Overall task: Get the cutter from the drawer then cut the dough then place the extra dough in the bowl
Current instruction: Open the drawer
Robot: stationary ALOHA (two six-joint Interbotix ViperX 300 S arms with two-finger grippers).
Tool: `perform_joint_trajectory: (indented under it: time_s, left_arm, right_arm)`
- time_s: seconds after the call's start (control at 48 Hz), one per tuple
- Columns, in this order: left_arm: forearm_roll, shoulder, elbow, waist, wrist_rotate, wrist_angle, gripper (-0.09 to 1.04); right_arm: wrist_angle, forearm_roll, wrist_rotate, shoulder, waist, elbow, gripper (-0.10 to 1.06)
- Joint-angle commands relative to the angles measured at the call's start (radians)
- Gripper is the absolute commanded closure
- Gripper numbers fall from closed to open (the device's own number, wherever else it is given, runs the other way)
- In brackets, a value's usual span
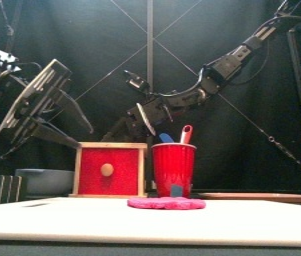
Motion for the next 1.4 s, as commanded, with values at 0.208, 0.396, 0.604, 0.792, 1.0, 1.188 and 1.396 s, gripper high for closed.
perform_joint_trajectory:
  time_s: [0.208,0.396,0.604,0.792,1.0,1.188,1.396]
  left_arm:
    - [0.057,0.144,-0.117,0.067,-0.058,-0.012,0.17]
    - [0.037,0.215,-0.147,0.14,-0.071,-0.017,0.18]
    - [0.025,0.247,-0.163,0.189,-0.074,-0.012,0.18]
    - [0.028,0.252,-0.164,0.21,-0.072,-0.014,0.18]
    - [0.031,0.284,-0.183,0.221,-0.067,-0.02,0.19]
    - [0.031,0.305,-0.19,0.219,-0.066,-0.018,0.25]
    - [0.029,0.308,-0.183,0.215,-0.067,-0.015,0.4]
  right_arm:
    - [0.037,0.002,-0.003,-0.015,-0.002,-0.006,0.92]
    - [0.038,0.002,-0.003,-0.015,0.002,-0.008,0.92]
    - [0.038,0.002,-0.005,-0.015,0.002,-0.008,0.92]
    - [0.038,0.002,-0.005,-0.015,0.002,-0.009,0.92]
    - [0.037,0.002,-0.005,-0.015,0.002,-0.009,0.92]
    - [0.038,0.002,-0.005,-0.014,0.002,-0.006,0.92]
    - [0.038,0.002,-0.005,-0.014,0.002,-0.006,0.92]
